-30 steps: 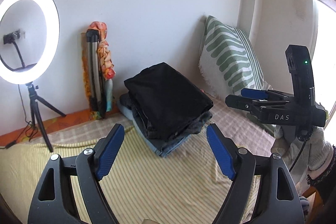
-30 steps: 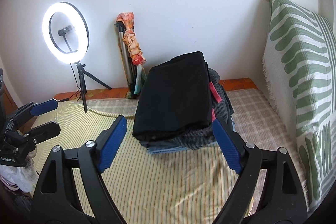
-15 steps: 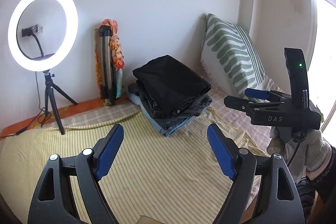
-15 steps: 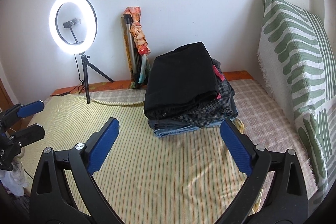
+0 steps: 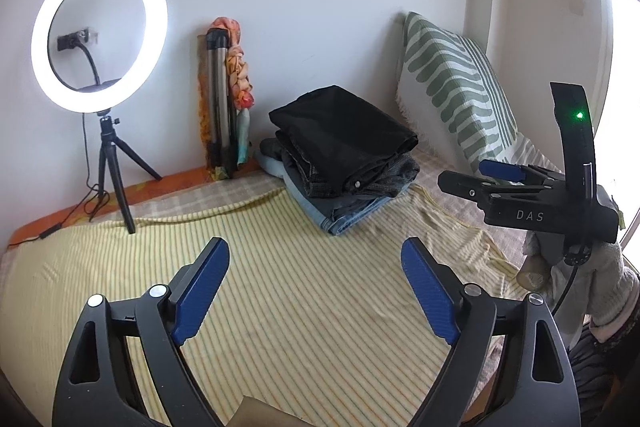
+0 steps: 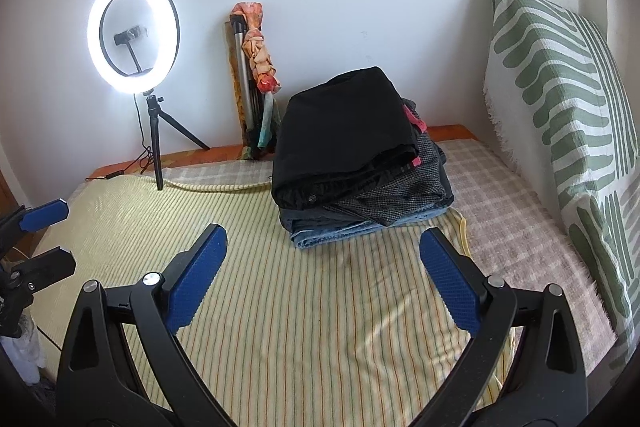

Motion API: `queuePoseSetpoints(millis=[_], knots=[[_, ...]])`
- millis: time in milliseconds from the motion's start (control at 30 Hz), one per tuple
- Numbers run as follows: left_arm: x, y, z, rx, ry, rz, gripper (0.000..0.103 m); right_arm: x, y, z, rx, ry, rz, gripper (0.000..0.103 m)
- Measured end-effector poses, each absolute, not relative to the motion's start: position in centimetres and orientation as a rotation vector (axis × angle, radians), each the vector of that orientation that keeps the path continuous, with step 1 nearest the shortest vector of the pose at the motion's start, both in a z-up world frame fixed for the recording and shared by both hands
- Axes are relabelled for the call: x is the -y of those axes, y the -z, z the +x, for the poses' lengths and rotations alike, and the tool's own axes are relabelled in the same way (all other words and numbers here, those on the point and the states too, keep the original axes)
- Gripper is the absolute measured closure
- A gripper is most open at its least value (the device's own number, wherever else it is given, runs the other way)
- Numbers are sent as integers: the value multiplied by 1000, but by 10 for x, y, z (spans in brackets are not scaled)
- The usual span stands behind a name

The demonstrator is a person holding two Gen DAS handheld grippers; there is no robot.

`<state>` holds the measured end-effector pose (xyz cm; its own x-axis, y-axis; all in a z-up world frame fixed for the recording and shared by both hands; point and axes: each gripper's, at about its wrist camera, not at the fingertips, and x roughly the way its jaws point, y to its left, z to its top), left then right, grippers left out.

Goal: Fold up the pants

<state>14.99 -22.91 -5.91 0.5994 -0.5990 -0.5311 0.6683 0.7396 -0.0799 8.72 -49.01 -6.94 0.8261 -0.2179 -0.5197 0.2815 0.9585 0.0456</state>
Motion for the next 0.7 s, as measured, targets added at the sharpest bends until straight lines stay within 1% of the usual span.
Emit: queuePoseSetpoints(millis=[33, 67, 300, 400, 500, 533, 600, 700], knots=[[228, 60, 150, -564, 735, 131, 9, 490, 70, 87, -535, 268, 118, 4], [228, 61, 149, -561, 733, 132, 8, 489, 70, 86, -532, 270, 116, 4], [224, 59, 149, -541, 723, 129, 8, 492, 70, 86, -515, 274, 127, 4], [221, 60, 150, -542, 721, 126, 7, 491, 70, 87, -508, 278, 117, 1], [219, 62, 151, -545, 708, 132, 7, 488, 71, 88, -507, 274, 107, 0], [219, 62, 152, -548, 709, 132, 6, 488, 71, 87, -508, 275, 108, 0], [218, 63, 152, -552, 709, 134, 1, 486, 72, 88, -509, 271, 101, 0], [215, 62, 151, -540, 706, 128, 1, 485, 72, 90, -507, 265, 92, 0]])
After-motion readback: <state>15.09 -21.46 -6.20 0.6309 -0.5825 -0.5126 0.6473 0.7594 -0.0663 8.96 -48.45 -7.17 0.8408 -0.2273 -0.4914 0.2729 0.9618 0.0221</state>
